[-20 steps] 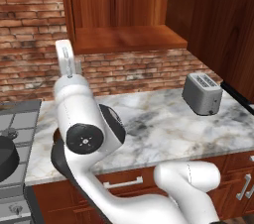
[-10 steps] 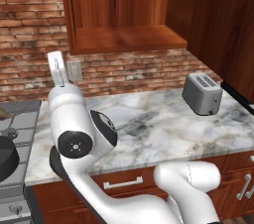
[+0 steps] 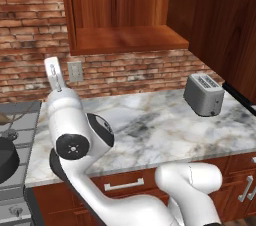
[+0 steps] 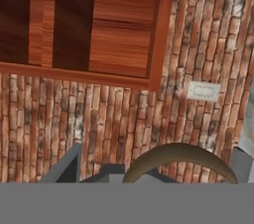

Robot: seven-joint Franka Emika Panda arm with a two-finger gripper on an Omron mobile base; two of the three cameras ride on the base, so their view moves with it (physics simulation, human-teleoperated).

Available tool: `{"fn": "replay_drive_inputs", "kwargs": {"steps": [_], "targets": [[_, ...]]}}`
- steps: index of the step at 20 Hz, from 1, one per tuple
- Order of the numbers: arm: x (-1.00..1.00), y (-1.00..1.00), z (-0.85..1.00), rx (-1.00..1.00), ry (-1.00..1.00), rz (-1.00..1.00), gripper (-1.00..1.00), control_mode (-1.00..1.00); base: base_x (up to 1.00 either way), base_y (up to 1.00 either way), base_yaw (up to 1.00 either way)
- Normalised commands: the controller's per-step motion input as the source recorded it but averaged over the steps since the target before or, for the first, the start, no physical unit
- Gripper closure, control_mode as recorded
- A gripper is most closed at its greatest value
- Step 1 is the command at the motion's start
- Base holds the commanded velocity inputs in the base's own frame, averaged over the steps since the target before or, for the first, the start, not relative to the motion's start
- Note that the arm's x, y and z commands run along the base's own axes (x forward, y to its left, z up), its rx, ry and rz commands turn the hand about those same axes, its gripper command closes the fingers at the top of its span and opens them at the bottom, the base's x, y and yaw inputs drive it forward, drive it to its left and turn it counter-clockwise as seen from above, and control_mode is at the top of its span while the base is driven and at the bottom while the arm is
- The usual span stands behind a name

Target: Open the cabinet and move the ladle to the pot. Then close the cabinet.

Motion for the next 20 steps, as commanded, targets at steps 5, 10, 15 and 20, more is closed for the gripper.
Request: {"fn": "replay_drive_inputs", "kwargs": {"steps": [5, 10, 15, 20], "targets": [[0.04, 0.17, 0.00, 0.00, 0.13, 0.00, 1.00, -1.00, 0.00, 0.00, 0.00], [0.04, 0.10, 0.00, 0.00, 0.08, 0.00, 1.00, -1.00, 0.00, 0.00, 0.00], [0.01, 0.17, -0.08, -0.03, 0.04, 0.00, 1.00, -1.00, 0.00, 0.00, 0.00], [0.00, 0.22, -0.20, -0.09, 0.00, 0.00, 1.00, -1.00, 0.00, 0.00, 0.00]]}}
